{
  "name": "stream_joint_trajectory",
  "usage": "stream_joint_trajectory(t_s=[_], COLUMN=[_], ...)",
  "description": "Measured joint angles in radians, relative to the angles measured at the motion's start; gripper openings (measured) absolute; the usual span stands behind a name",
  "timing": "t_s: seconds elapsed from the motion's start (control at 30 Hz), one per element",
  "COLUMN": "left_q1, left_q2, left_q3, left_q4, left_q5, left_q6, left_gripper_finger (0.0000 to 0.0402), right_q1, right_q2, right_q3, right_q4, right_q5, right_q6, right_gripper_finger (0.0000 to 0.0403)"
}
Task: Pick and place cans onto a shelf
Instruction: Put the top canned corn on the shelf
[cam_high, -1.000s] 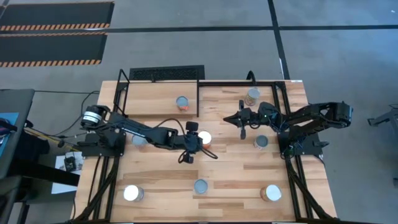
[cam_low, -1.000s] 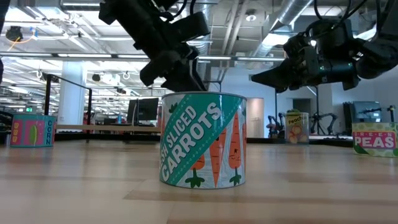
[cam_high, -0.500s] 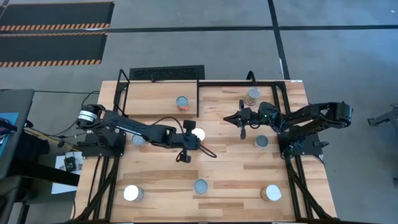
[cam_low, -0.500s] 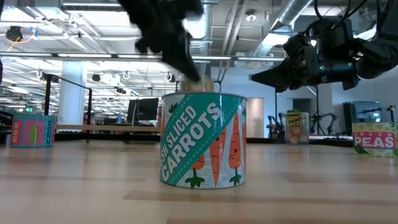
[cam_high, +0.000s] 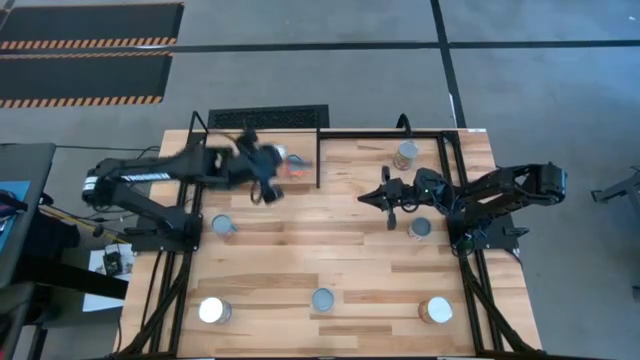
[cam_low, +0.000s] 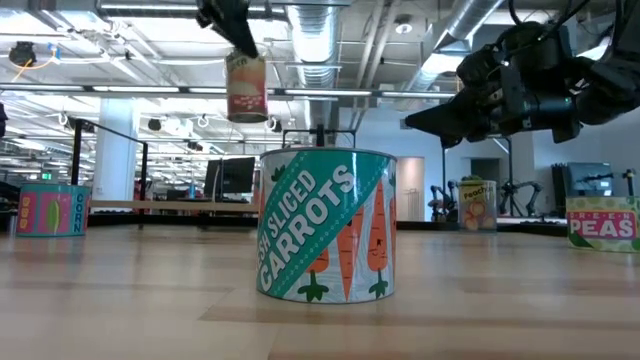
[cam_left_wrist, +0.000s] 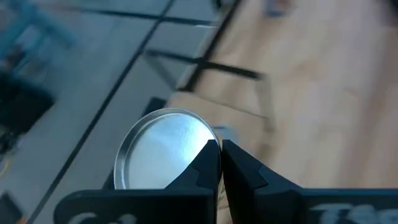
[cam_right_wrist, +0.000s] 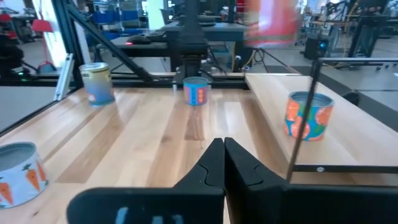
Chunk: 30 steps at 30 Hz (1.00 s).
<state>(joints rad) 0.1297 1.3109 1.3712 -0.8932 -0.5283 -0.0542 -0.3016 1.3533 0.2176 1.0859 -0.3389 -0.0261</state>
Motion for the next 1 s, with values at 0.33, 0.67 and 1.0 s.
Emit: stream_joint_trajectory(t_s=[0.33, 0.67, 1.0], left_q1=[0.525, 0.63, 0.651], left_q2=[0.045, 0.186, 0.26], left_q3=[-0.147, -0.233, -0.231], left_q4=[0.243, 0.399, 0.466], left_q5=[0.292, 0.378, 0.373], left_q6=[0.147, 0.24, 0.233], left_gripper_finger=[0.0, 0.0, 0.0], right_q1=[0.013, 0.014, 0.057], right_q2=[0.0, 0.0, 0.0], right_q3=[0.0, 0.0, 0.0], right_q4=[0.004, -0.009, -0.009], right_q5=[0.005, 0.004, 0.028], right_q6=[-0.005, -0.003, -0.001], right_gripper_finger=[0.0012, 0.0012, 0.0012])
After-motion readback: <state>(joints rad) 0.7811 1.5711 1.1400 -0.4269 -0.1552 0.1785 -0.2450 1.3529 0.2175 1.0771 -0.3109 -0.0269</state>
